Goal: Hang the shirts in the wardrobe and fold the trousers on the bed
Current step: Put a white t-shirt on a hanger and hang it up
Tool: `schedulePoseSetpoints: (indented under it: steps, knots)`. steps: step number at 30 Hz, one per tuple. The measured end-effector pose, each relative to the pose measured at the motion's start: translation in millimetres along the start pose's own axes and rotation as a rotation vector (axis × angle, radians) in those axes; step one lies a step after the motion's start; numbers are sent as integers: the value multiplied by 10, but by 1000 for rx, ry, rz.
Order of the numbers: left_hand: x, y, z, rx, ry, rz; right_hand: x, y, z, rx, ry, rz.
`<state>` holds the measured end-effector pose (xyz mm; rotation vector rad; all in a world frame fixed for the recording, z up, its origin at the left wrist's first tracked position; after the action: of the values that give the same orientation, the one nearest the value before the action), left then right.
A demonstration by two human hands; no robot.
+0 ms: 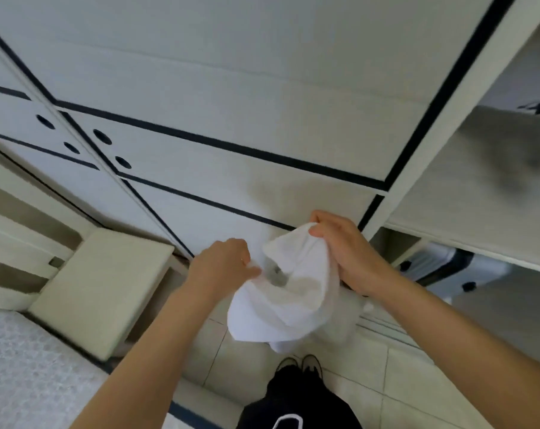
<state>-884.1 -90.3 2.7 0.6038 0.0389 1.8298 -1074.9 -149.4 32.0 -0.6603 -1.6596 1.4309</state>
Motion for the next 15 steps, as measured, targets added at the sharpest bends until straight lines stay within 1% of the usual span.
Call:
schedulePoseSetpoints:
  steps: [2,5,11,13,15]
  knots:
    - [-108,252,-22,160,-26,-140,143,-30,128,19,91,72]
    - [-143,726,-74,355,-100,-447,368,-20,343,56,233,116]
    - [-84,1415,-385,404,-254,-704,891,77,1024,-44,549,90]
    - [-18,1654,-460,391,-265,-773,1095,113,1235,15,632,108]
    - [51,1882,-527,365,-256,-843,1290,181,1411,99,669,126]
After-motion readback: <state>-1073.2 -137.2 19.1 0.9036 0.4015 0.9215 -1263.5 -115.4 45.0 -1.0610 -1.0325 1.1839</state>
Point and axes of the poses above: each hand's wrist, its own x-axis away from the middle knuckle, its own z-axis out of the back of the hand, y = z × x, the point moved 5 cm from there along -x, towards the middle knuckle, and after that the axes turned 1 degree about -z, right-handed, at the moved point
